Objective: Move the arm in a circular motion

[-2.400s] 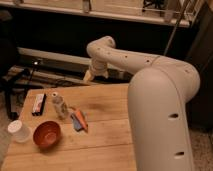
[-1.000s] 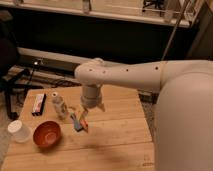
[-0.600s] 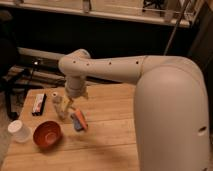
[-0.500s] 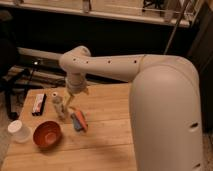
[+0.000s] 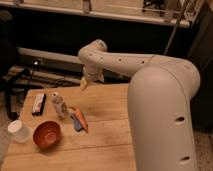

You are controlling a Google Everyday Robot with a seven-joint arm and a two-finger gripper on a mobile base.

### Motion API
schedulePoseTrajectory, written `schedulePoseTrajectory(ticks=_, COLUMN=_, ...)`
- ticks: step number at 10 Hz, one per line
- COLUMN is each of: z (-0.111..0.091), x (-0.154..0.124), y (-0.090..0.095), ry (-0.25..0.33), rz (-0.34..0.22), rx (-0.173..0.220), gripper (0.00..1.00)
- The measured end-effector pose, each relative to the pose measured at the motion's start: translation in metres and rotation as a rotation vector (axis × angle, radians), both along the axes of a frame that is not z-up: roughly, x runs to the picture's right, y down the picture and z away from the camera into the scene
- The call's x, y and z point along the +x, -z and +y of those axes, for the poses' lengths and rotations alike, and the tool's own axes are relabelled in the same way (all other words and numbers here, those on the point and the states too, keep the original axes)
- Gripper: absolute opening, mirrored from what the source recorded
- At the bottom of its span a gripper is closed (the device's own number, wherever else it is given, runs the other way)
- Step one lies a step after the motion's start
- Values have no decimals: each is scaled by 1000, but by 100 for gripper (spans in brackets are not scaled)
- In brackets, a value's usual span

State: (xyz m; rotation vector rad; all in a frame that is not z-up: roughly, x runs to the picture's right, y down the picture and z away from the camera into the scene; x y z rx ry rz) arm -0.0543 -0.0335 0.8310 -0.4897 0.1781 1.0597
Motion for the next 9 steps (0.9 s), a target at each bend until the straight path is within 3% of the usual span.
schedulePoseTrajectory(ticks=2, z=12, x=58, y=0, ry=-73, rz=108, rx=-9, gripper=80)
schedulePoseTrajectory(ticks=5, z=54, x=102, y=22, ry=-87, rz=211, rx=-75, gripper=80)
schedulePoseTrajectory(ticks=7, z=94, x=89, y=47, ry=-31, rz=201, rx=-147, gripper=80)
schedulePoseTrajectory(ticks=9, z=138, x=54, y=79, ry=68, rz=136, rx=-240, gripper=80)
